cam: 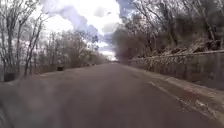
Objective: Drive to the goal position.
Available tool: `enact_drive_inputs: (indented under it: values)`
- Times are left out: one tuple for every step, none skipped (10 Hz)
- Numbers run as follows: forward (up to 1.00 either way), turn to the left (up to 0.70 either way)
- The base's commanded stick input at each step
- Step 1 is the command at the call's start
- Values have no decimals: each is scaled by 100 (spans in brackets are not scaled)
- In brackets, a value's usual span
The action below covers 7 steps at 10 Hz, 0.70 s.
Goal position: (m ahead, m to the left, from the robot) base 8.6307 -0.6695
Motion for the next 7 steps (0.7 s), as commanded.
enact_drive_inputs:
  values:
    - [68, 0]
    - [68, 0]
    - [68, 0]
    - [68, 0]
    - [68, 0]
    - [68, 0]
    - [68, 0]
